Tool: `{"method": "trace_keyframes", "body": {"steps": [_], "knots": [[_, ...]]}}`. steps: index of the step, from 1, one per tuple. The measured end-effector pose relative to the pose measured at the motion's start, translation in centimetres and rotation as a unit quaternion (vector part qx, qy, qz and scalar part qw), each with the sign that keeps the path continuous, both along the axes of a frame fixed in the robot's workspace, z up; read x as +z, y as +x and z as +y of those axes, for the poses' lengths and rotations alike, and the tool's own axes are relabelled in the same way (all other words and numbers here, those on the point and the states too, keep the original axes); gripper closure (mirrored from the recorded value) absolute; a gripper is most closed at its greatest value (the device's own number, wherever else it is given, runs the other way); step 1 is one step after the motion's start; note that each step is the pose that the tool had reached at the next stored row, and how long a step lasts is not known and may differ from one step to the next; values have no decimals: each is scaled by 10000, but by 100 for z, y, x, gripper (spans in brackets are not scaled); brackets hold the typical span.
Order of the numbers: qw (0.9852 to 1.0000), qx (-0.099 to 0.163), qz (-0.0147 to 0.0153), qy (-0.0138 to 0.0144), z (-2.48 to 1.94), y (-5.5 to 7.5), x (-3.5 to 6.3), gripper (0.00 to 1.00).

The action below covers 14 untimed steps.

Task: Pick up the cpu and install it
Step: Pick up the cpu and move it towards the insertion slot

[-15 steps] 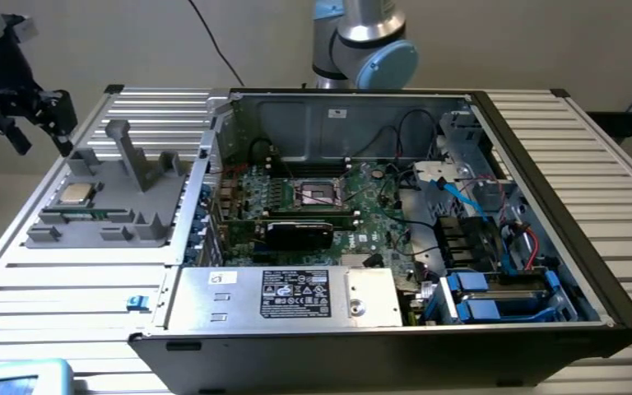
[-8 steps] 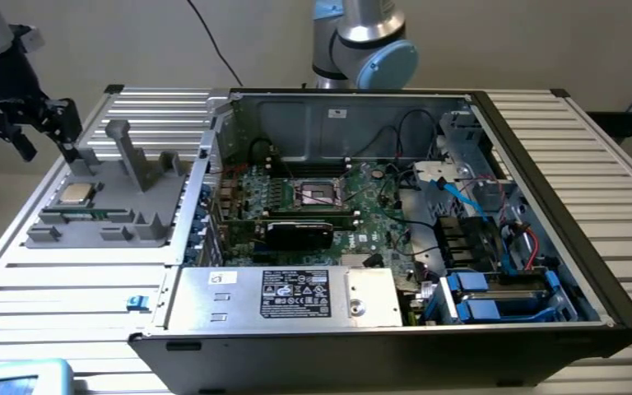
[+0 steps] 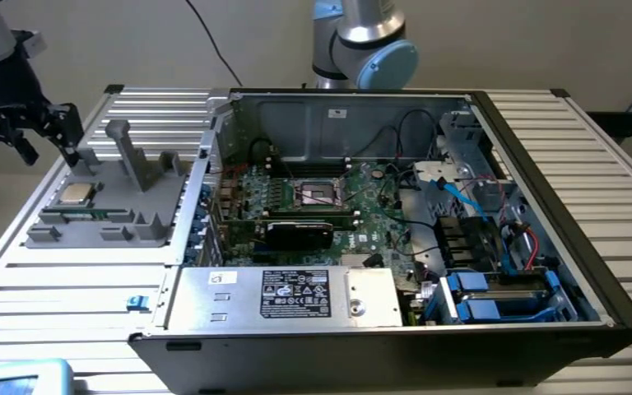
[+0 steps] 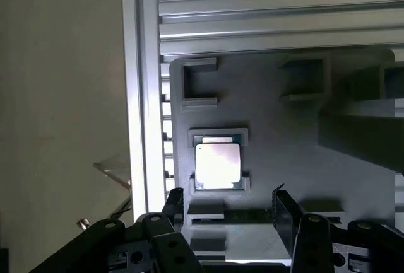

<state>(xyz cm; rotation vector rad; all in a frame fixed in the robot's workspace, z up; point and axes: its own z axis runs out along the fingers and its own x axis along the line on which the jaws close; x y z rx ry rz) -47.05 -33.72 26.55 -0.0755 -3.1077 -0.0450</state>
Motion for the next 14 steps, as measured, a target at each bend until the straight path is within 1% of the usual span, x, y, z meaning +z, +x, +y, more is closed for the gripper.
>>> {"method": "trace_keyframes", "body": {"steps": [8,14], "knots": [[10000,0,-2,0,-15,7,-145,32],[10000,1,-2,3,-54,8,-254,32]]}}
